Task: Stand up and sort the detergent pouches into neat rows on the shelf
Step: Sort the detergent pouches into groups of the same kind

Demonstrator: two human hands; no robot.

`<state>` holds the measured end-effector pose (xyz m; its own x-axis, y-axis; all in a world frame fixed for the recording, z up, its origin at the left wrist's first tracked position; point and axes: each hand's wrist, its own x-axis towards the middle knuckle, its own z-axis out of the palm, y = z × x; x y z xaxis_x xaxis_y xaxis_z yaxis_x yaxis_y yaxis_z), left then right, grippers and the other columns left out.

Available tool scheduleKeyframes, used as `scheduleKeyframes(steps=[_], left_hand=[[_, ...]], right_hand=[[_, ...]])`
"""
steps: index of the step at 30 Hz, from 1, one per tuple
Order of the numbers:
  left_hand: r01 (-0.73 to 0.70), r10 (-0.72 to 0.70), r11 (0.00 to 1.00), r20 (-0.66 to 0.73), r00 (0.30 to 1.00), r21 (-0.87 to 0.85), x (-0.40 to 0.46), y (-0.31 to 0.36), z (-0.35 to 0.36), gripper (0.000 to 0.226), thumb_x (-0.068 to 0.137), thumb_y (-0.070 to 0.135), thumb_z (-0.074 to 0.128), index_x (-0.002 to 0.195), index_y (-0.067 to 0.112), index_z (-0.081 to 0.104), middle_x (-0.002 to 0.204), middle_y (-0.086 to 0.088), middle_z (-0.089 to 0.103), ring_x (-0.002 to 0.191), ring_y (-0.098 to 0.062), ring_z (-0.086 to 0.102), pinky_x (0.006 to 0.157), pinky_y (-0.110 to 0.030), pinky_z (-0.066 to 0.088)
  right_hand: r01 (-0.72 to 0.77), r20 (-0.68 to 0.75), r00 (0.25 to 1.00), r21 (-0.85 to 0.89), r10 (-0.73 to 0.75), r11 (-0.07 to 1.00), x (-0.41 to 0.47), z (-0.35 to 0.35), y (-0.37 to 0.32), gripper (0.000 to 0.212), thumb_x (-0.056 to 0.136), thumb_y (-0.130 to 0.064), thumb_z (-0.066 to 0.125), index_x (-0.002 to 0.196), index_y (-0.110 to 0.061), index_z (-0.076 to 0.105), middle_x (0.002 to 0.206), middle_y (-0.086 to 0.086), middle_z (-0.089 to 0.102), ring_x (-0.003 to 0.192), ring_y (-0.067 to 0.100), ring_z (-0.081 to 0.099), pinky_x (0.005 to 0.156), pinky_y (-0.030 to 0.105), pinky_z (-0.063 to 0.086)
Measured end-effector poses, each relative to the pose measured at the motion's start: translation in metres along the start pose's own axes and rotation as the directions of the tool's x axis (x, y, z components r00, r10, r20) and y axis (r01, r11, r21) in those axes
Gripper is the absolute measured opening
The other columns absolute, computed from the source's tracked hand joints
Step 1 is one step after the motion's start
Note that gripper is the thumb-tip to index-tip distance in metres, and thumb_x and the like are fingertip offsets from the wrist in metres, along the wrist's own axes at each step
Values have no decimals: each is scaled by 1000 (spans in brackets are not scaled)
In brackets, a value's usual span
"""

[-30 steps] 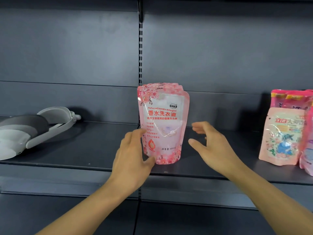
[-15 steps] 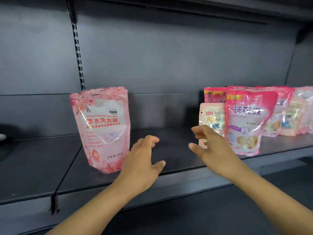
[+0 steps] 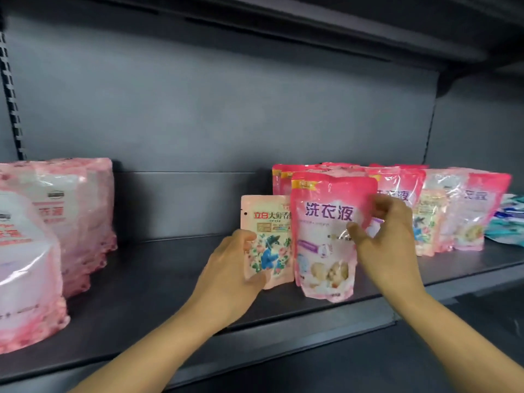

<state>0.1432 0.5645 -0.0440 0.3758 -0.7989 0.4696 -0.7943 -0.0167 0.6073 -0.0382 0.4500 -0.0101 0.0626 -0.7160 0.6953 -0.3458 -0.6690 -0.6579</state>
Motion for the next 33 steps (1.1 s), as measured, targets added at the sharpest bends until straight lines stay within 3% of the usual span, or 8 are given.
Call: scheduleKeyframes(steps=[4,7,10,12,17,21,24,33], left_hand=[[63,-63,998,-122,990,-6,19,16,30,57,82,17,69,128,31,39,119,11,46,100,0,47,66,1,35],[101,-96,995,-229,969,12,24,23,41,54,80,19,71,124,32,42,112,11,44,96,-3,48,63,-1,37],[122,-110,992,-302,947,20,23,28,46,50,80,22,72,117,35,41,112,11,44,98,-3,48,66,-4,36],[126,-112,992,-307,945,25,23,29,48,49,79,23,72,110,38,38,112,10,44,98,-2,48,66,-4,36],[174,-157,985,-314,936,24,23,31,49,52,78,23,74,117,32,42,116,10,45,101,-2,48,72,-8,36],[141,-135,990,-275,952,3,18,35,49,42,82,24,70,110,34,40,106,12,52,88,-2,52,63,-6,41],[146,-167,984,-255,953,-98,14,35,45,33,85,24,66,108,31,44,102,13,57,89,-3,55,66,-7,45],[250,-326,870,-115,939,-424,-22,19,1,50,70,30,81,110,30,51,100,15,70,93,2,64,83,-21,52]], right_hand=[[-10,-22,1000,50,11,999,33,-1,24,62,79,-10,72,130,-11,37,119,3,32,115,23,42,101,34,38],[-18,45,999,99,13,995,51,4,41,55,78,-19,73,123,-12,42,116,1,37,108,22,47,89,32,43],[-51,162,987,235,12,971,58,11,48,29,82,-29,68,105,-20,53,107,0,58,92,15,58,73,22,46],[-117,234,972,367,30,923,59,16,49,5,88,-29,60,92,-26,60,95,-2,69,86,14,65,73,29,53],[-261,296,948,526,113,810,60,15,39,47,96,-33,47,95,13,54,87,34,62,78,46,61,80,56,53],[-375,378,911,598,164,709,59,12,25,41,96,-28,49,85,12,52,89,35,58,80,49,59,83,67,45],[-460,463,866,586,191,667,57,16,19,30,96,-27,50,69,-16,60,74,16,60,73,28,60,86,55,52],[-569,646,761,613,68,548,43,64,-43,22,95,-24,52,78,-13,61,62,2,64,50,15,61,52,29,54]])
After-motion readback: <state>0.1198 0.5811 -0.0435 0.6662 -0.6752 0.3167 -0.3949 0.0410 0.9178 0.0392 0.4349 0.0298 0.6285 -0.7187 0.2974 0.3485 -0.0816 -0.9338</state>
